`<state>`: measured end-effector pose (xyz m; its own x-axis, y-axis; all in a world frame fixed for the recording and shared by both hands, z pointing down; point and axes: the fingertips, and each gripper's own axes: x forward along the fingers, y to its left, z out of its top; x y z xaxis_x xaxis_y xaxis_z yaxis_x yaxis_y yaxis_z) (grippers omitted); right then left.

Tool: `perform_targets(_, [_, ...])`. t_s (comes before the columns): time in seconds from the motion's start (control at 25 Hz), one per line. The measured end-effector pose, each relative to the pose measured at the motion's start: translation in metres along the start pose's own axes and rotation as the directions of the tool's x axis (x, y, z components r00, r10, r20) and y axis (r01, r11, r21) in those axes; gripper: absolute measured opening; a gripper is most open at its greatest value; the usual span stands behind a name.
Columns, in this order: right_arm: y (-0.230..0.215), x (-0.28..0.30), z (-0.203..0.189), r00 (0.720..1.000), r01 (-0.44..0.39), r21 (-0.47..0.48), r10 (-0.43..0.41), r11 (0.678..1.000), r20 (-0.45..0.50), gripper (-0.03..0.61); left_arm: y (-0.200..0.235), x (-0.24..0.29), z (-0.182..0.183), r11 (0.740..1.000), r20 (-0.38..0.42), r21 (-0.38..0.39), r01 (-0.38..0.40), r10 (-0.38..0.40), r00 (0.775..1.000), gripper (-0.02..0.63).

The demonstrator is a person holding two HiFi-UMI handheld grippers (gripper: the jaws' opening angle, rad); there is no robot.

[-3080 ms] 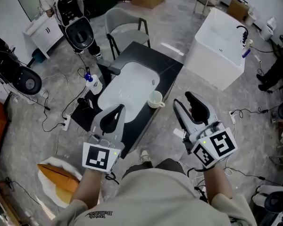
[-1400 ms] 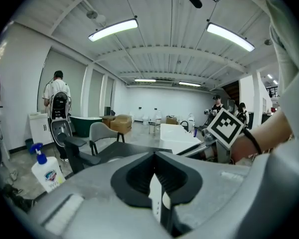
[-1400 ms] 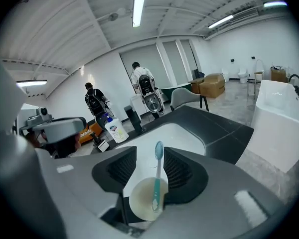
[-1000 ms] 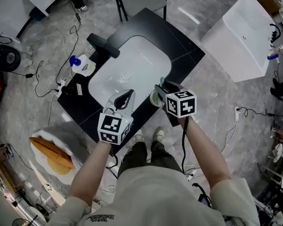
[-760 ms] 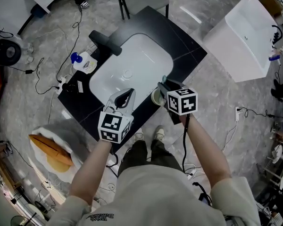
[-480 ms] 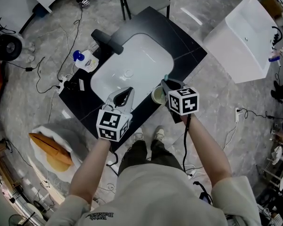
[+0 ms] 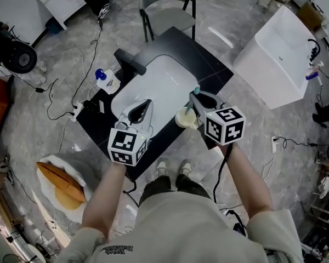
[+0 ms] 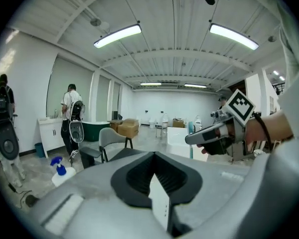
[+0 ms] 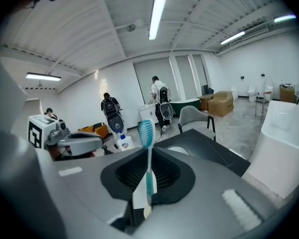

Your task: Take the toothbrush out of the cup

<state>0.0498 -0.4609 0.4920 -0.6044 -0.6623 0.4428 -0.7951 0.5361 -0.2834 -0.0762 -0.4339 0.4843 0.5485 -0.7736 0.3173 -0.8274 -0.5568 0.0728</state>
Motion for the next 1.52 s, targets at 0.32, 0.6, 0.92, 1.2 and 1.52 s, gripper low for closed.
perform_targets(0.32, [0.039,-0.092,0.1,0.976,0.02,-0.087,-0.001,0.996,0.217,0.023,-0.009,-0.037,0.097,0.994,0.159,0.106,-0.03,0.013,0.987,0.002])
perform_targets(0.6, [0.075,-0.169,0.141,0.925,-0.008,-0.094,0.043,0.996,0.377,0.023,-0.039,-0.078,0.152,0.981,0.267,0.188,-0.042,-0.01,0.964,0.002])
perform_targets(0.92, [0.1,-0.229,0.145,0.884,0.035,-0.161,0.045,0.986,0.465,0.023,-0.074,-0.114,0.175,0.972,0.344,0.228,-0.062,-0.021,0.939,0.002])
perform_targets(1.2, [0.104,-0.242,0.119,0.881,0.066,-0.173,0.024,0.983,0.472,0.021,-0.085,-0.121,0.157,0.971,0.318,0.225,-0.077,0.001,0.948,0.002])
perform_targets(1.52, [0.104,-0.24,0.097,0.903,0.044,-0.159,0.029,0.986,0.429,0.021,-0.102,-0.117,0.138,0.975,0.27,0.214,-0.058,-0.001,0.963,0.002])
